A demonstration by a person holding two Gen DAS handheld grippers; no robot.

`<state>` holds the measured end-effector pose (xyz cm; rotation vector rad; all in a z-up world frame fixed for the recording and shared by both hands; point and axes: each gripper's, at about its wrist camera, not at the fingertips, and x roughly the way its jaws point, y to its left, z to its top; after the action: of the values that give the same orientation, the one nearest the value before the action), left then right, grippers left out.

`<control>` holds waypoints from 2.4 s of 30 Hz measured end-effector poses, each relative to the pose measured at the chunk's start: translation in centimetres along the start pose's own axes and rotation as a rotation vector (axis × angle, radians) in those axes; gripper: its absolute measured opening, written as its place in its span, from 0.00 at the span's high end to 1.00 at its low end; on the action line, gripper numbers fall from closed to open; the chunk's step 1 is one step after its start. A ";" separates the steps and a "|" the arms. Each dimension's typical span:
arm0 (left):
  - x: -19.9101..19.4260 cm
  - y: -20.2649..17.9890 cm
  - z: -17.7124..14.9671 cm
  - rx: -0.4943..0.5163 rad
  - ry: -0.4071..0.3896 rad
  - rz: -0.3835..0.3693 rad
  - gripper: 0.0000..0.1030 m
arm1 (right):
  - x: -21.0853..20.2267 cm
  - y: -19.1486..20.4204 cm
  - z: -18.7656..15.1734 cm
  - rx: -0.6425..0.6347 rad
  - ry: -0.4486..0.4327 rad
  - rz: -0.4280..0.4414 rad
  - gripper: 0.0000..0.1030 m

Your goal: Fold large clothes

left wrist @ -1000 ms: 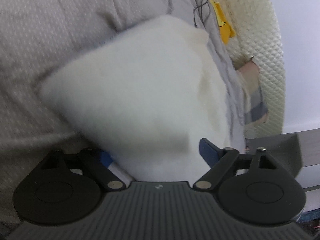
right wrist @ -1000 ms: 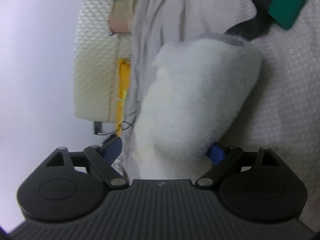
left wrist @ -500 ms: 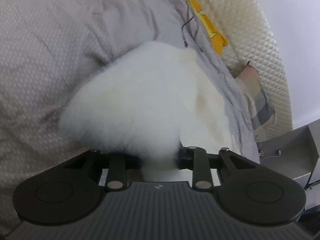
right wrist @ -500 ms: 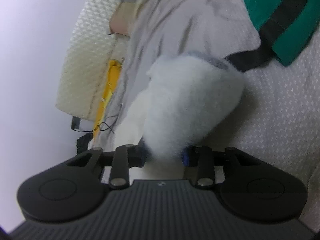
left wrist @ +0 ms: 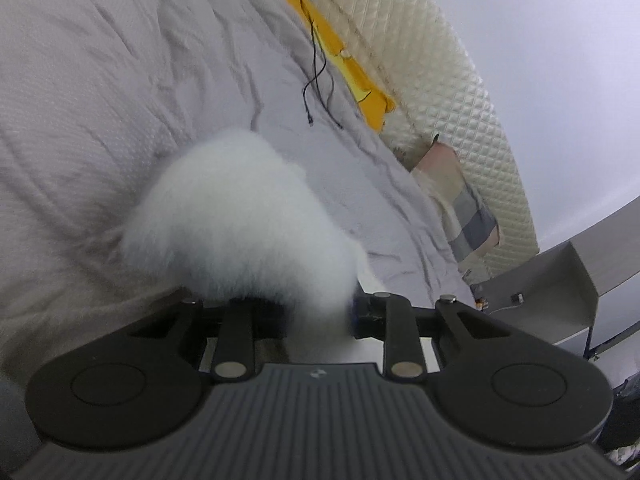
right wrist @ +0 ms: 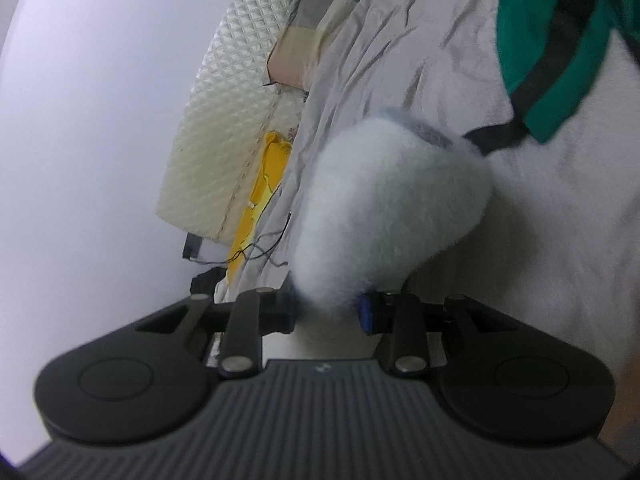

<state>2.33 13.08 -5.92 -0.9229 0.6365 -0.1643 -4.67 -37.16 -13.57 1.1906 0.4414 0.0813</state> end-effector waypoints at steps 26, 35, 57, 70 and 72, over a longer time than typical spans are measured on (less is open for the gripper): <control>6.1 -6.3 4.9 0.144 0.021 0.015 0.57 | 6.6 5.1 7.0 -0.060 0.118 0.003 0.32; 15.7 -7.6 7.5 0.213 0.057 0.094 0.56 | 14.7 5.2 9.1 -0.174 0.106 -0.124 0.33; 28.9 -2.9 8.7 0.395 0.039 0.129 0.54 | 25.5 2.2 7.2 -0.626 0.125 -0.250 0.36; 24.4 -8.2 4.2 0.664 0.006 0.124 0.47 | 22.2 4.7 4.8 -0.728 0.075 -0.238 0.34; 23.7 -8.6 3.2 0.692 0.020 0.109 0.46 | 21.5 5.2 3.9 -0.750 0.084 -0.224 0.33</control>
<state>24.36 0.73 -8.25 -0.2196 0.5881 -0.2749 17.29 -32.37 -13.87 0.3992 0.5507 0.0926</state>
